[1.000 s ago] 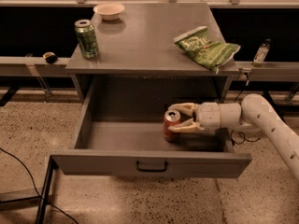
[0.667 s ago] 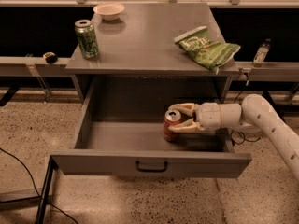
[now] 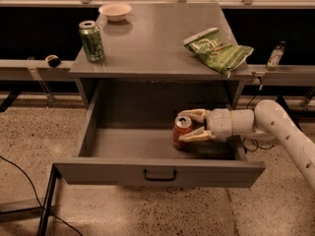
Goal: Place coke can into top drawer
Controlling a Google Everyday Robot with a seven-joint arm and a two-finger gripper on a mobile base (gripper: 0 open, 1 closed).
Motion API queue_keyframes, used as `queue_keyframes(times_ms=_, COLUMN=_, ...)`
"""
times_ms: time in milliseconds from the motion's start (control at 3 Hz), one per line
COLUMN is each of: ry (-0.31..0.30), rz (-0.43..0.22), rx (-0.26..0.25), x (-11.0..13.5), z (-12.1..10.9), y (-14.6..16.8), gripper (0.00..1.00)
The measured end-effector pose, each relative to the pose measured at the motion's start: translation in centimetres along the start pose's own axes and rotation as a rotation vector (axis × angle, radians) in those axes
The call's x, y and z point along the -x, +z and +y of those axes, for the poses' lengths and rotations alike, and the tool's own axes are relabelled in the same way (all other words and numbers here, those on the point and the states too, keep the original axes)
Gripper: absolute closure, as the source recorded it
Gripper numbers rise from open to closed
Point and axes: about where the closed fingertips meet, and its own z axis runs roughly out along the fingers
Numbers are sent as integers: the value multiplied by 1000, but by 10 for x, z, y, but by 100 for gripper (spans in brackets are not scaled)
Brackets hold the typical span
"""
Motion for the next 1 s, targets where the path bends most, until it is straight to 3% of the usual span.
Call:
queue_keyframes(times_ms=333, ry=21, rz=-8, rx=5, x=3, z=2, y=1, gripper=0)
queue_keyframes(times_ms=1000, ry=6, rz=6, rx=-74, x=44, z=6, y=-34, gripper=0)
